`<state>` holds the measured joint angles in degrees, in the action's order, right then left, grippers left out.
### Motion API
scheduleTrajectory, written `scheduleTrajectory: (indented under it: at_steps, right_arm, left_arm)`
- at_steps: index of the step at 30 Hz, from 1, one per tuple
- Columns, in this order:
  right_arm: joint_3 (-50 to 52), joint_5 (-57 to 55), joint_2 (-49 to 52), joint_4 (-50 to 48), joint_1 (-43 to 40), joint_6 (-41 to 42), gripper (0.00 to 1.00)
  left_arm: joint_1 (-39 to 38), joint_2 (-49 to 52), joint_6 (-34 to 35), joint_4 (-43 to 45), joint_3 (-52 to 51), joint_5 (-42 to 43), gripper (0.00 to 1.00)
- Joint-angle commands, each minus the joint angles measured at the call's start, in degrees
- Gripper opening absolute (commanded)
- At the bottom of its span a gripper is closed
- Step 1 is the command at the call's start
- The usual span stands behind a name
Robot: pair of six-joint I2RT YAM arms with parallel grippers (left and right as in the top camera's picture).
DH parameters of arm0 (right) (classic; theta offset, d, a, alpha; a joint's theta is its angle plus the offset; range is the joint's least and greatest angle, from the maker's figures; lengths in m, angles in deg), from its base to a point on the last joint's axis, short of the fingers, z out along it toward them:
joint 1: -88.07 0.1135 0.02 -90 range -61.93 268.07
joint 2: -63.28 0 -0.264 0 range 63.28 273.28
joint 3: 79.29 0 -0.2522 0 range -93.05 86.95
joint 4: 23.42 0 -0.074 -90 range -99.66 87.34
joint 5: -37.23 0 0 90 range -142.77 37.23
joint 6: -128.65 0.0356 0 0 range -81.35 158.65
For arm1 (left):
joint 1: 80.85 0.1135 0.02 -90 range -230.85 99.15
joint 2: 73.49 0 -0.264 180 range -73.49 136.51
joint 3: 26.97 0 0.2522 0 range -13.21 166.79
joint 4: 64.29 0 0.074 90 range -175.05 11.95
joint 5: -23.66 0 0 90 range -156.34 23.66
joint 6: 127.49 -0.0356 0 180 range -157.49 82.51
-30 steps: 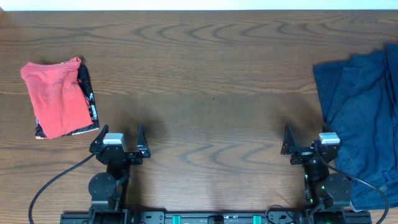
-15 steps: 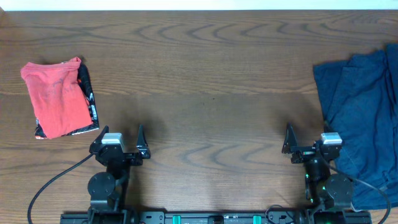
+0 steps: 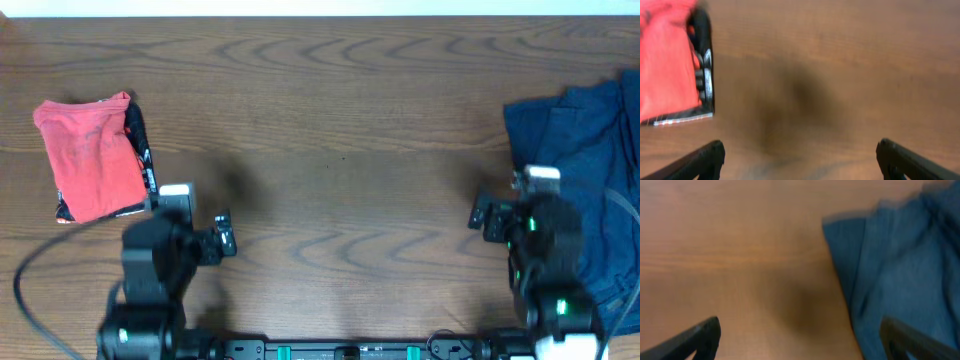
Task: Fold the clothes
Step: 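Reach the right gripper into the navy pile and grasp dark shorts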
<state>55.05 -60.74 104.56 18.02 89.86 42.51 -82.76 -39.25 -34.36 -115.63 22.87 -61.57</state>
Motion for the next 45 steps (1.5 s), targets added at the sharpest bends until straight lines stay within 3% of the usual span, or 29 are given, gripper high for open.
scheduleTrajectory:
  at_steps: [1,6,8,11,16,22,26,30,33,35,40,45]
  right_arm:
    - [-8.9,-2.1,11.8,6.3,-1.1,-0.4,0.99]
    - [-16.9,-1.6,25.8,10.6,-1.1,-0.9,0.99]
    - [-17.2,-7.3,29.4,10.3,-1.6,-0.2,0.99]
    - [-17.1,-15.7,34.2,10.0,-4.0,6.3,0.99]
    - [-17.1,-18.1,42.4,9.3,-9.6,10.7,0.96]
    - [-17.1,-18.1,50.6,6.9,-13.0,12.1,0.64]
    - [-17.1,-17.5,52.8,5.8,-13.6,12.2,0.61]
    - [-17.1,-17.5,53.2,5.0,-13.6,12.2,0.44]
    - [-17.1,-17.5,53.2,4.6,-13.6,12.2,0.24]
    - [-17.1,-17.5,53.2,4.5,-13.6,12.4,0.02]
    - [-19.7,-17.0,51.2,7.1,-13.6,12.4,0.01]
    - [-33.5,-14.4,43.5,15.2,-13.5,9.8,0.01]
  left_arm:
    - [0.2,9.5,-0.1,-4.4,7.6,0.7,0.98]
    - [0.2,19.3,0.2,-8.9,13.5,0.8,0.98]
    - [0.2,21.5,0.6,-9.0,13.5,0.8,0.98]
    - [0.2,23.8,0.6,-9.0,13.5,0.8,0.98]
    - [0.2,24.9,0.6,-9.3,13.5,0.8,0.98]
    - [0.2,24.9,0.6,-9.3,13.5,0.8,0.98]
    - [0.2,24.9,0.6,-9.3,13.5,0.8,0.98]
    - [0.2,24.9,0.6,-9.3,13.5,0.8,0.98]
    - [0.2,24.9,0.6,-9.3,13.5,0.8,0.98]
    - [0.2,24.9,0.6,-9.3,13.5,0.8,0.98]
    - [0.2,24.9,0.6,-9.3,13.5,0.8,0.98]
    - [0.2,24.9,0.6,-9.2,13.5,0.8,0.98]
